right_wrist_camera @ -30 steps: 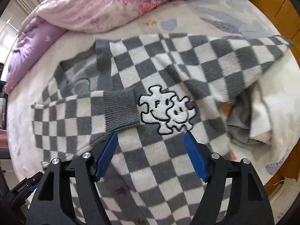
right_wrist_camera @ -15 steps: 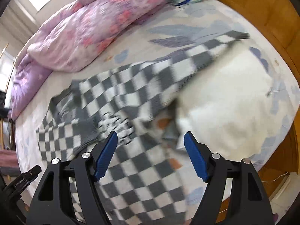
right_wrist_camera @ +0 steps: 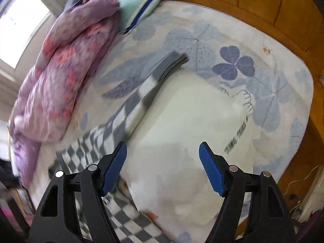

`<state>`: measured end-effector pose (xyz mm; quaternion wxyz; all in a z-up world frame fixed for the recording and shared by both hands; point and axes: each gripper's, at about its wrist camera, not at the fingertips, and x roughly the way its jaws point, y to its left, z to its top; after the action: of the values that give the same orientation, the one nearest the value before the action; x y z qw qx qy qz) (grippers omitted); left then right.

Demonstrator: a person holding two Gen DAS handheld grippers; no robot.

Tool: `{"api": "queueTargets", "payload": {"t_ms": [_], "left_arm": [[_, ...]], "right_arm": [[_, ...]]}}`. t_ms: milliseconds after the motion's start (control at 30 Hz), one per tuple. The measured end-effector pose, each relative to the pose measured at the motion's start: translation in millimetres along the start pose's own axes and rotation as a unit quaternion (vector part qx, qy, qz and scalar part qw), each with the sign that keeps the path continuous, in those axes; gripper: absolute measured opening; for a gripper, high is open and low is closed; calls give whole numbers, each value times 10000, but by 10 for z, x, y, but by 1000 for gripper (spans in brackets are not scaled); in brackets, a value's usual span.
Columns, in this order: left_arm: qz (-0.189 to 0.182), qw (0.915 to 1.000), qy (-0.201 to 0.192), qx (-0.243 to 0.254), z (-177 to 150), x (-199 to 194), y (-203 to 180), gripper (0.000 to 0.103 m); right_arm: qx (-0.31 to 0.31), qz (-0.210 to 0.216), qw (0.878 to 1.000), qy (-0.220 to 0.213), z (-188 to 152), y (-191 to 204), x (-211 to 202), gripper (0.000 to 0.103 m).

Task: Fold large clothes
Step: 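Grasp the other sleeve cuff with the right tool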

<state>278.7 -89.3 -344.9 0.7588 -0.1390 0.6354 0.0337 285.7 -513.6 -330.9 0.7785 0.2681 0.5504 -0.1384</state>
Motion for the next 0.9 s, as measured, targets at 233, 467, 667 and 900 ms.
{"api": "queueTargets", "payload": {"t_ms": [233, 467, 667, 900], "left_arm": [[-57, 9998, 132, -113, 325, 382, -136, 62], [-152, 9976, 388, -558, 592, 793, 21, 61], [-253, 9959, 492, -717, 636, 917, 176, 62], [-427, 9932, 628, -882, 649, 1086, 222, 62]], "right_arm": [[961, 705, 9927, 200, 629, -308, 334, 71], [1506, 1135, 9811, 440, 969, -368, 831, 70], [1431, 578, 9875, 332, 1221, -355, 1064, 41], [1255, 709, 9893, 233, 1365, -352, 1090, 10]]}}
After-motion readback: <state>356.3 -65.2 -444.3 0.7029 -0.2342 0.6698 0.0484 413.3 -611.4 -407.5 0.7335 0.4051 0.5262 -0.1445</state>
